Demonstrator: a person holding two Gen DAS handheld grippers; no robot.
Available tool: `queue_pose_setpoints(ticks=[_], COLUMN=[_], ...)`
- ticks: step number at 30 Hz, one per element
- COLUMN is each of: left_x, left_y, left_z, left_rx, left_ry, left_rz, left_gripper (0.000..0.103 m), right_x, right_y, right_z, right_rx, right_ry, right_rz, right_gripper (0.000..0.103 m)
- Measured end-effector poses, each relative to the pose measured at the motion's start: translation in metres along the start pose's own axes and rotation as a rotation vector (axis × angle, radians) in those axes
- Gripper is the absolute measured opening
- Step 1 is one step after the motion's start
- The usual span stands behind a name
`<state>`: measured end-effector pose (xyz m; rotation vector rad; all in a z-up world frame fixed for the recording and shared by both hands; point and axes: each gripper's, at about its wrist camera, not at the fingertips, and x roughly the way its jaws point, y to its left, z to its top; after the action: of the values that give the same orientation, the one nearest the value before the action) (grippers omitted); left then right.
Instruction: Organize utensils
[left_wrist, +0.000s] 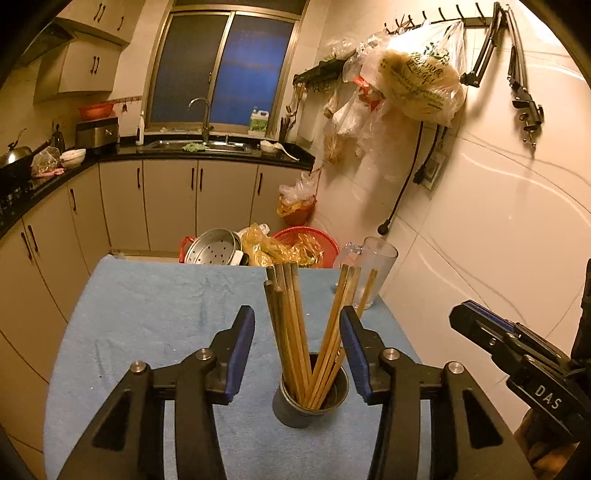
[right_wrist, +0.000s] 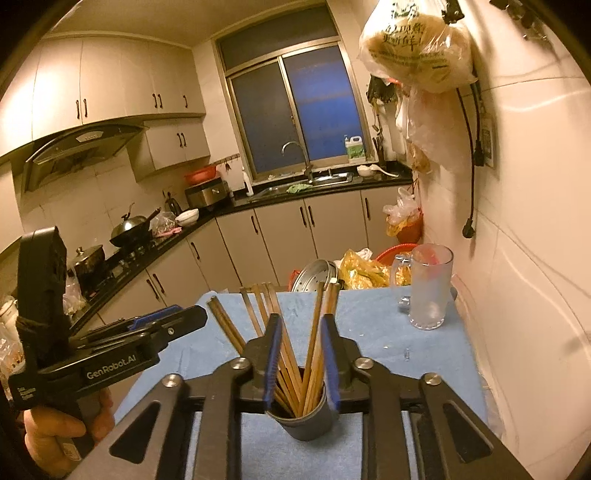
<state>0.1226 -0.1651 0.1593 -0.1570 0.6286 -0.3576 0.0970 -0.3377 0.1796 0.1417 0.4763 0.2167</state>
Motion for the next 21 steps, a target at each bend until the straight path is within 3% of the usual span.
queue_pose_setpoints(ticks=[2, 4, 6, 8, 13, 21], left_x=[-0.006, -0.013, -0.021, -0.028, -0.05, -0.078], left_y=[-0.001, -0.002, -0.002, -0.002, 0.0, -0.004], left_z=[-0.004, -0.009, -0.016, -0.024, -0.052, -0.103], left_rx=[0.015, 0.027, 0.036, 0.051, 0.093, 0.138], left_ry=[-0.007, -0.021, -0.038, -0.049, -0.093, -0.129], left_rz=[0.009, 0.022, 0.034, 0.049, 0.107, 0.157], left_gripper=[0.058, 0.067, 0.075, 0.084, 0.092, 0.094], right_x=[-0.007, -0.014, -0.021, -0.026, -0.043, -0.074], right_y=[0.001, 0.0, 0.0, 0.001, 0.007, 0.022], right_z=[-0.003, -0.008, -0.017, -0.026, -0.058, -0.111], right_rx=[0.004, 0.014, 0.016, 0.0, -0.015, -0.018], right_ry=[-0.009, -0.012, -0.014, -0.019, -0.023, -0.021], right_rz=[-0.003, -0.005, -0.017, -0.036, -0.092, -0.135], right_gripper=[0.036, 0.057, 0.068, 0.071, 0.082, 0.09])
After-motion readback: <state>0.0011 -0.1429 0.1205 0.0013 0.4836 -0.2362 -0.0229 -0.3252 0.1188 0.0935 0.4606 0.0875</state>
